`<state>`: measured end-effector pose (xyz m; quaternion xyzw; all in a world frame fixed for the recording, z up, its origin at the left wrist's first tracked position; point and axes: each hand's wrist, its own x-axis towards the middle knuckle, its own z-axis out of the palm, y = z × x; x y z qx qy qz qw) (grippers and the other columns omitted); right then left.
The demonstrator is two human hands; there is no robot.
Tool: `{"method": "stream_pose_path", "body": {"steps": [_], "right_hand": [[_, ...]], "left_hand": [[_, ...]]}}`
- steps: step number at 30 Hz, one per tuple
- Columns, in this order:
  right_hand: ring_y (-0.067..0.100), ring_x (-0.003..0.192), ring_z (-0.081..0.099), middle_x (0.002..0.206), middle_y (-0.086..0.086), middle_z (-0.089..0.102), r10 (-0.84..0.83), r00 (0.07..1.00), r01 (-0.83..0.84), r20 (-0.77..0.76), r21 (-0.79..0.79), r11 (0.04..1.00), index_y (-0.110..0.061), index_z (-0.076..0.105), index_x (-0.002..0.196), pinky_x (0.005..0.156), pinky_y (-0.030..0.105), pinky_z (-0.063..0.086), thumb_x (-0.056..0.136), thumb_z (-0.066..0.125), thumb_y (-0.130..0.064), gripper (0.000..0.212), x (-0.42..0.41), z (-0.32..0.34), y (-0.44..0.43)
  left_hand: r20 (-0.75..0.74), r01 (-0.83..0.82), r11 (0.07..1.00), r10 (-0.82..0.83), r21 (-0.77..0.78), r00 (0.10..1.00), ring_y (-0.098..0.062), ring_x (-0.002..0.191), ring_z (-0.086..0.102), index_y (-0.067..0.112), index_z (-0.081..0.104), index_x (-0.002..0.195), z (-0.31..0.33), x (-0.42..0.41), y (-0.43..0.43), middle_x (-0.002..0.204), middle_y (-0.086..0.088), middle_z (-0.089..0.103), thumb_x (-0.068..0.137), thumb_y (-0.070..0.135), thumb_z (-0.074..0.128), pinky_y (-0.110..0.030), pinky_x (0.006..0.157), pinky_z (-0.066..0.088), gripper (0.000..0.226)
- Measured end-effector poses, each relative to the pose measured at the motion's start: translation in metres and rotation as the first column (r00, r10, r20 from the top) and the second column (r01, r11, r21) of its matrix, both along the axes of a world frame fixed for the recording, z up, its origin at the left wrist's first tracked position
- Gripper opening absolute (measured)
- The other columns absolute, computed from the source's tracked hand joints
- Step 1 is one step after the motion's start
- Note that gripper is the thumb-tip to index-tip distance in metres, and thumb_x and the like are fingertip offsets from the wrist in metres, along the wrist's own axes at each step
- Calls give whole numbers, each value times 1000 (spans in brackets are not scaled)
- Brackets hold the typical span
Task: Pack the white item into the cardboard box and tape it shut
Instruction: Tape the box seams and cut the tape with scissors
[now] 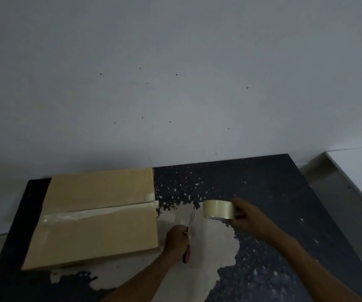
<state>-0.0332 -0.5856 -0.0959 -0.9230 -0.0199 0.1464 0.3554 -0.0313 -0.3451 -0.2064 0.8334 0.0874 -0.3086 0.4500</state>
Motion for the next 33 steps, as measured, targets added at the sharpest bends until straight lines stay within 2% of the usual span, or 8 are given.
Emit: {"method": "stream_pose_path", "body": {"steps": [3,5,7,10,13,20,29,33], "right_hand": [[5,96,62,109,-5,61,-41,999,41,-11,87,995,-24,55,113,79,15,51,84,71,-12,35,-10,-3,4],[1,100,61,114,-9,60,-60,998,64,-35,115,991,-27,53,119,83,18,53,87,69,-16,38,-15,-5,6],[5,103,60,117,-10,57,-68,997,74,-46,129,989,-29,50,122,83,18,53,88,68,-17,40,-18,-8,8],[6,104,60,118,-8,57,-60,998,62,-22,135,989,-30,50,121,84,15,51,86,70,-17,42,-18,-11,14],[6,105,60,118,-8,57,-44,999,42,10,128,991,-36,50,118,87,17,51,84,72,-18,44,-15,-11,21],[11,98,59,110,-3,55,-32,989,18,141,106,994,-21,55,114,84,21,53,82,73,-14,37,-4,0,41],[9,94,54,107,-10,49,41,965,-39,259,-10,999,-27,52,111,80,20,50,81,73,-20,37,-2,19,70],[7,94,51,110,-7,47,117,938,-96,327,-79,992,-20,53,110,76,21,49,80,70,-32,37,-2,34,93]], "left_hand": [[28,33,999,-34,39,999,-22,98,62,7,66,108,-14,-5,8,108,-11,67,92,7,58,-31,79,49,18],[93,78,987,-92,142,991,-25,102,61,13,64,100,-14,-5,13,110,-12,66,94,7,53,-30,80,48,14],[142,45,993,-61,111,988,-23,104,60,12,63,110,1,-2,13,116,-9,65,98,10,46,-27,78,45,21],[136,-118,963,155,-244,979,-16,99,62,14,65,115,46,9,6,116,-5,67,103,16,44,-19,73,48,25],[-110,-285,760,274,-584,956,-18,98,68,15,66,108,87,20,-1,107,-5,72,104,26,42,-28,79,57,27],[183,-87,888,187,-452,965,-13,102,65,26,68,108,104,28,21,108,3,68,96,20,59,-33,87,58,17],[201,-126,877,243,-463,949,-18,92,67,6,68,102,119,37,51,100,-7,69,91,10,66,-25,76,59,11],[229,-104,887,228,-451,946,-11,69,64,3,67,99,135,44,74,86,-8,69,94,8,62,-16,60,51,9]]}}
